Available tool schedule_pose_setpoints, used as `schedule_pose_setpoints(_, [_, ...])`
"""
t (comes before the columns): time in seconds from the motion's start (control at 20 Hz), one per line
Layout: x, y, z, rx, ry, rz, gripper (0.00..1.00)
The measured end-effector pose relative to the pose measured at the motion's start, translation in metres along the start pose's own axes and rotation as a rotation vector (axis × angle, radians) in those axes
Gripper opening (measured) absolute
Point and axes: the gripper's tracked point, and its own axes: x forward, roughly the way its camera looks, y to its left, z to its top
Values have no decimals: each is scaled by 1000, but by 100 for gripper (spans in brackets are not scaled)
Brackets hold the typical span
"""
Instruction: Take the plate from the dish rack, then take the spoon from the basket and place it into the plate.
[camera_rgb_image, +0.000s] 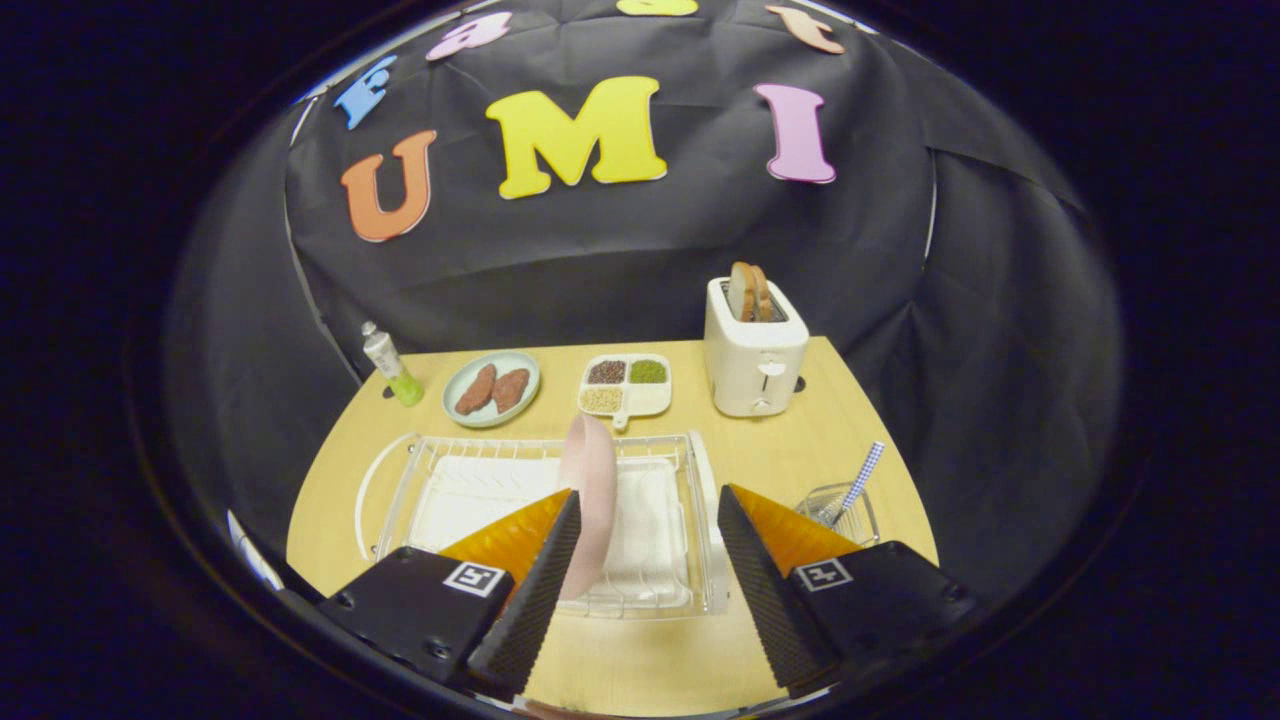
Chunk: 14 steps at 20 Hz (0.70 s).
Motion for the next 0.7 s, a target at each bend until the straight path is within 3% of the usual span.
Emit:
schedule_pose_setpoints(0.15, [19, 12, 14, -41, 43, -42, 88])
schedule_pose_setpoints(0.25, [34, 6, 17, -78, 99, -143, 85])
schedule_pose_setpoints(0.3, [39, 3, 16, -84, 134, -193, 79])
schedule_pose_setpoints(0.55, [59, 5, 11, -139, 288, -283, 55])
schedule_pose_setpoints(0.6, [63, 8, 9, -132, 306, -273, 42])
schedule_pose_setpoints(0.7, [65, 20, -6, -133, 383, -236, 36])
